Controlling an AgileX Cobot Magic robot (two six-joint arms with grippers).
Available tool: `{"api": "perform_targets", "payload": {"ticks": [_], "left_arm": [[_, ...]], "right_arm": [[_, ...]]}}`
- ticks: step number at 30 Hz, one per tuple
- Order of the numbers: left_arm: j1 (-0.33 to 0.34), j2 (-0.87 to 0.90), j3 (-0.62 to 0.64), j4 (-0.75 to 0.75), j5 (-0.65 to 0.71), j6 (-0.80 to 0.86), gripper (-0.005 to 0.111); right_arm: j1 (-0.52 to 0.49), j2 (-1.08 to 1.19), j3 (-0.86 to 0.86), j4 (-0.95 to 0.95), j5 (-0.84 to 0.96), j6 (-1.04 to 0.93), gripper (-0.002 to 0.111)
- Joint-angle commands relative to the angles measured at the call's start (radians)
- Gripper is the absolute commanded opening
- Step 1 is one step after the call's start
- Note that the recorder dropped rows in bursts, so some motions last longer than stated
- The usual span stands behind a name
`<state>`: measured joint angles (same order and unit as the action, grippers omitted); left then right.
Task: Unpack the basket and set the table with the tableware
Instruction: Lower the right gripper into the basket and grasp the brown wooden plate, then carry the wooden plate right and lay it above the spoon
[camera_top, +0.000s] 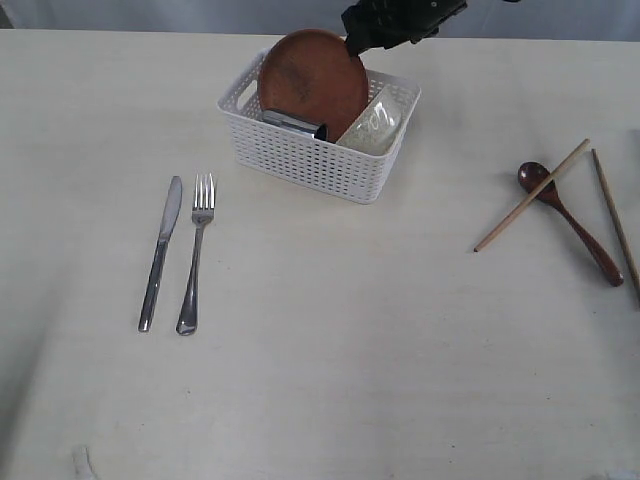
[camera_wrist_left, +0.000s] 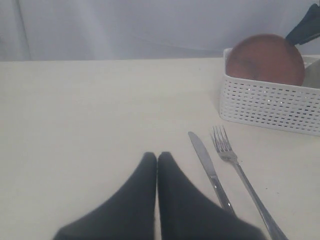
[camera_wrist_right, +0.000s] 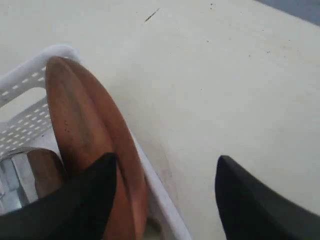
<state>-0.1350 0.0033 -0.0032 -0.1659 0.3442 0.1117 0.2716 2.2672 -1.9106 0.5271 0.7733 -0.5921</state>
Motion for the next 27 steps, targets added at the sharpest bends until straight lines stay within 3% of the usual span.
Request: {"api": "perform_targets", "payload": {"ticks": [1,12,14,19,27], "left_arm": [[-0.008,-0.003,0.003,0.004,-0.002,-0.001,0.0],[-0.008,-0.003,0.003,0.004,-0.002,-0.001,0.0],[-0.008,-0.003,0.003,0.004,-0.002,-0.001,0.0],[-0.008,-0.003,0.003,0.004,-0.002,-0.001,0.0],[-0.008,-0.003,0.003,0.004,-0.002,-0.001,0.0]], "right_arm": [[0.0,0.003,-0.008,0.063,-0.009,-0.087,0.056],[0.0,0.049,-0.008,0.141,-0.025,-0.17,0.054],[0.0,0.053,-0.008,0.165,-0.025,-0.188,0.044],[0.0,0.041,-0.008,0.167,-0.041,-0.211,0.001],[0.0,-0.055,-0.01,0.167,-0.065,-0.244,-0.001]]}}
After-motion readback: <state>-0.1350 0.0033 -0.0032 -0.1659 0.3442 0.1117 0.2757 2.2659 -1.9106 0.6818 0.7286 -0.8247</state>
